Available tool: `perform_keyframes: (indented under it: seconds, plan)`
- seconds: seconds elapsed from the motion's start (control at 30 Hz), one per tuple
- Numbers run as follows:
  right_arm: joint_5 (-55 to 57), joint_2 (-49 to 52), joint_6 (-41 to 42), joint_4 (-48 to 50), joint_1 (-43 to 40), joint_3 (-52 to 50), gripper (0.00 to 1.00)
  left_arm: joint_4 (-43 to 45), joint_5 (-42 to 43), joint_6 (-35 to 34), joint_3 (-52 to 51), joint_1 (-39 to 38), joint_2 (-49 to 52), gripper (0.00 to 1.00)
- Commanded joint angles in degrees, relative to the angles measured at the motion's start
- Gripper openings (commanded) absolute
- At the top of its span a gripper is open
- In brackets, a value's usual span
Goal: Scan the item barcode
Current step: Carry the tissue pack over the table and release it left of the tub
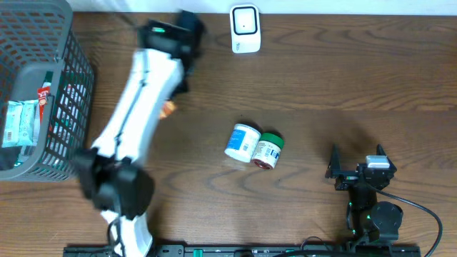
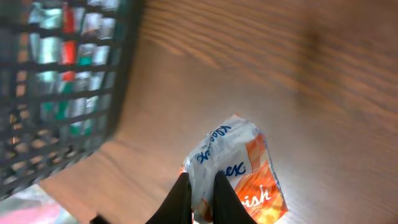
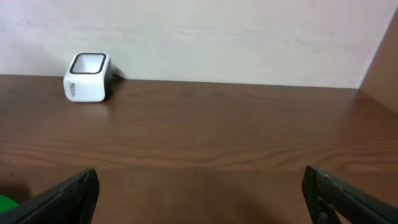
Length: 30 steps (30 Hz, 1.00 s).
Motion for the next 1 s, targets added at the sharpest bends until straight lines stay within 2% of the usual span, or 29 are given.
perform_keyframes:
  seconds: [0.0,0.2,0.4,0.57,0.77,0.97]
  plan:
    - [0.11,0.04,-0.24,-0.24,0.76,-0.09,0.99,0.85,-4.31,-2.78,-0.63,-4.5,4.35,0.07]
    - [0.11,0.02,-0.24,-0.22,0.76,-0.09,0.99,4.68,-4.61,-2.91,-0.63,-9.92,12.66,0.07]
    - [0.13,0.02,-0.24,-0.22,0.76,-0.09,0.99,4.74,-9.4,-1.95,-0.63,-11.45,18.4,0.07]
    - [0.13,0.02,-0.24,-0.22,0.76,-0.09,0.99,4.31,-10.36,0.31,-0.7,-11.45,19.04,0.07]
    - [0.13,0.04,-0.24,-0.22,0.76,-0.09,0.99,4.76,-5.01,0.31,-0.74,-11.5,19.04,0.08]
    - [0.13,0.02,-0.24,-0.22,0.76,-0.09,0.99,4.92,-4.72,0.33,-1.6,-11.52,19.04,0.08]
